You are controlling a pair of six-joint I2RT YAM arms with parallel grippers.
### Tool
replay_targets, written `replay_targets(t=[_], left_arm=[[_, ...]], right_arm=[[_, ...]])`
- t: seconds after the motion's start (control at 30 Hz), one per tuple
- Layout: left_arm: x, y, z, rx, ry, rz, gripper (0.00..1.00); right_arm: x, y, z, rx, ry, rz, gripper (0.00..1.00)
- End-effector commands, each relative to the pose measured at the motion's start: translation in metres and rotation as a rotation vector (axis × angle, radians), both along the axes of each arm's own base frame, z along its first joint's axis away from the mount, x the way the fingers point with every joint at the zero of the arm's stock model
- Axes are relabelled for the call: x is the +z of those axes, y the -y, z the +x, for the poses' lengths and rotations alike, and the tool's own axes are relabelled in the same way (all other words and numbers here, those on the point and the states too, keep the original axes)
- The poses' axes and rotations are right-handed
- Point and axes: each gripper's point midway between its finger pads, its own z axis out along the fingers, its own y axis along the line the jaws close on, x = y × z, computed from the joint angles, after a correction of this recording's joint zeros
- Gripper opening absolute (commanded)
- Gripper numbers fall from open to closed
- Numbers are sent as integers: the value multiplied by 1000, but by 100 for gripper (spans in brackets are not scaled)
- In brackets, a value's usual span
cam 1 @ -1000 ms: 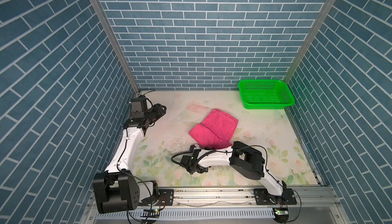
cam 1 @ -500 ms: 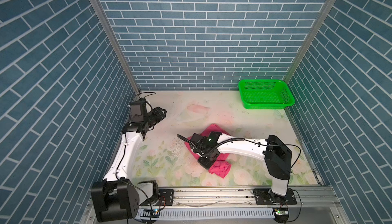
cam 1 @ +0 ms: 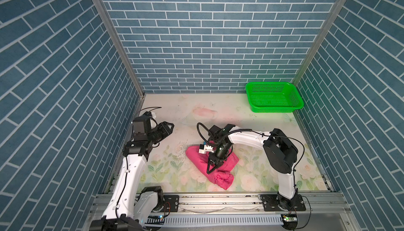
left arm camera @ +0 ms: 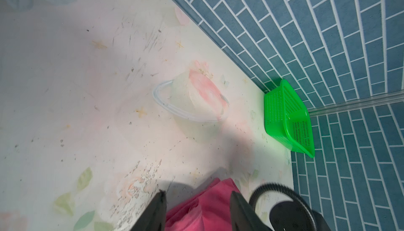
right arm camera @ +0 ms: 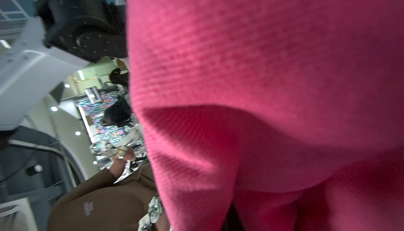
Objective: Roll up the long pants
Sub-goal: Roll the long pant at the center of the board.
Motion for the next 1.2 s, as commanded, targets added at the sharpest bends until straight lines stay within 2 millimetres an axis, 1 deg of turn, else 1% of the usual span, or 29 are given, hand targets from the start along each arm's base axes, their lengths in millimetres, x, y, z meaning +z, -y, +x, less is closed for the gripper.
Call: replay_targets(t=[0.0,0.1,0.23,0.3,0.37,0.57,0.7,0.83,1.0,1.1,1.17], left_arm=[[-23,8,-24,-16,-86,-41,50],[-28,16,-36,-18,-88,-73,50],[-31,37,-51,-32,-80,-129,49],[-35,54,-57,-55,-86,-142,48],[-37,75,-60,-91,-88,-156,48],[-35,135,-60,-210,-85,-138,49],[-42,163,-58,-267,-95,-120,49],[-48,183,-60,-304,-102,-135,49],[-54,204,-64,-357,-119,-117,49],[-53,212,-68,-383,-125,-110,49],[-51,212,-70,-395,-128,-95,49]], right_arm=[[38,-5,0,-43,-202,172,0],[54,-4,10,-79,-216,218,0],[61,5,17,-122,-209,230,0],[62,10,17,-139,-213,227,0],[60,15,16,-154,-218,212,0],[48,28,10,-174,-208,141,0],[43,37,7,-186,-188,95,0],[38,46,6,-207,-176,62,0],[25,59,2,-240,-176,-11,0],[17,65,0,-262,-184,-44,0],[12,69,1,-280,-187,-66,0]])
